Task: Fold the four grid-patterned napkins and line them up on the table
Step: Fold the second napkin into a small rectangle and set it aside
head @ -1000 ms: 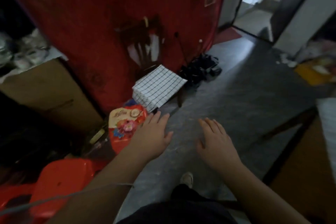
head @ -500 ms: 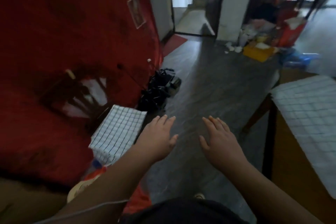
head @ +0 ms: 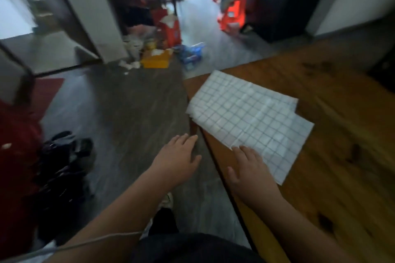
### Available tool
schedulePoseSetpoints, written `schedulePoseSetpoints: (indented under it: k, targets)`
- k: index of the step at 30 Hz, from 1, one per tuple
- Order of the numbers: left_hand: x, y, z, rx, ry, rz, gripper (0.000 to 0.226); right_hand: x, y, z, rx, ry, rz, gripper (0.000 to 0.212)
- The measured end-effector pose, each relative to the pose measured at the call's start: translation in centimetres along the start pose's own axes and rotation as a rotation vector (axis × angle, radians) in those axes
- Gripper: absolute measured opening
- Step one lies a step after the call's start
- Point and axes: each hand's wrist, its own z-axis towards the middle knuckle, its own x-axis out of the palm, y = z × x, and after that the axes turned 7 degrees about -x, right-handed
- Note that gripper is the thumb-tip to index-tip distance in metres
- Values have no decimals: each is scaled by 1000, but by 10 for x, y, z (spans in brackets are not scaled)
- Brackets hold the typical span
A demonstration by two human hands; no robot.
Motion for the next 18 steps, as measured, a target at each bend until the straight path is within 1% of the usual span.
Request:
schedulePoseSetpoints:
  k: [6, 9, 12, 16, 18]
  targets:
    - [-12, -24, 114, 324, 92, 64, 62, 13, -34, 54, 285, -64, 18, 65]
    - [-20, -22, 166, 443, 183, 150, 60, 27, -44, 87, 442, -51, 65, 62]
    - [-21, -21, 215, 559, 252, 211, 57, 46, -53, 123, 593, -51, 114, 53]
    - [-1, -28, 263, 688, 338, 297, 52, 70, -58, 165, 816, -62, 197, 25]
    - [12, -33, 276, 748, 379, 341, 50, 80, -56, 178, 899, -70, 245, 23]
